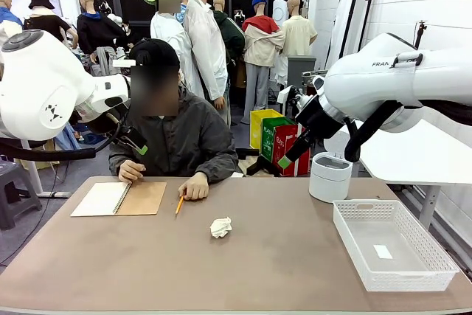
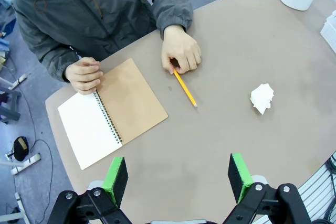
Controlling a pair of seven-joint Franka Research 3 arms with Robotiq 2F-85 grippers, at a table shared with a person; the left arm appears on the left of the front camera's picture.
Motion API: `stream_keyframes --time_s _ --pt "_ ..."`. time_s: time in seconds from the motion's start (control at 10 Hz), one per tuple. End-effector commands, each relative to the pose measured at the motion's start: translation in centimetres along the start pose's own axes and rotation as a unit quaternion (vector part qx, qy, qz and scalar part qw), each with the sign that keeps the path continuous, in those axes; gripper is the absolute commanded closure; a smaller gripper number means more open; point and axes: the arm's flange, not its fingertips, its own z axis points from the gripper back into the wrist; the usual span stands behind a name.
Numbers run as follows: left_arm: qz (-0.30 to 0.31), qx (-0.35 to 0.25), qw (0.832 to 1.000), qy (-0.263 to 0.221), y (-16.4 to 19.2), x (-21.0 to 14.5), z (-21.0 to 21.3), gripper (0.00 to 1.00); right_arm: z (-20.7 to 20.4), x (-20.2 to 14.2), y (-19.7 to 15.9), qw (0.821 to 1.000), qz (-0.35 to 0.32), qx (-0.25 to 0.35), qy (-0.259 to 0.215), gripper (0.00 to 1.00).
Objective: Sort the paper based on its condition.
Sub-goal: If a person hands you a paper, place it in the Organizing basket , and if it's crumpled, put it in the Trash can.
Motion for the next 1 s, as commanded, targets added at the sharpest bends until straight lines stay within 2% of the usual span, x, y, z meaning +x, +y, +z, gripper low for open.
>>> stream_keyframes --time_s 0.0,0.2,0.4,0.9 --pt "0.001 -0.001 1.000 0.003 0.1 0.0 0.1 0.00 0.0 0.0 0.0 1.000 0.001 -0.001 0.000 0.00" --pt "0.001 -0.001 1.000 0.003 0.1 0.0 0.1 0.00 0.0 0.0 0.0 1.000 0.000 0.000 0.000 0.00" --pt "0.001 -0.001 1.000 0.003 0.1 0.0 0.1 0.00 -1.1 1.9 0.3 1.000 0.020 0.002 0.011 0.00" --pt "0.001 -0.001 1.000 0.003 0.1 0.0 0.1 0.00 -7.9 8.3 1.3 0.996 0.070 -0.005 0.051 0.00"
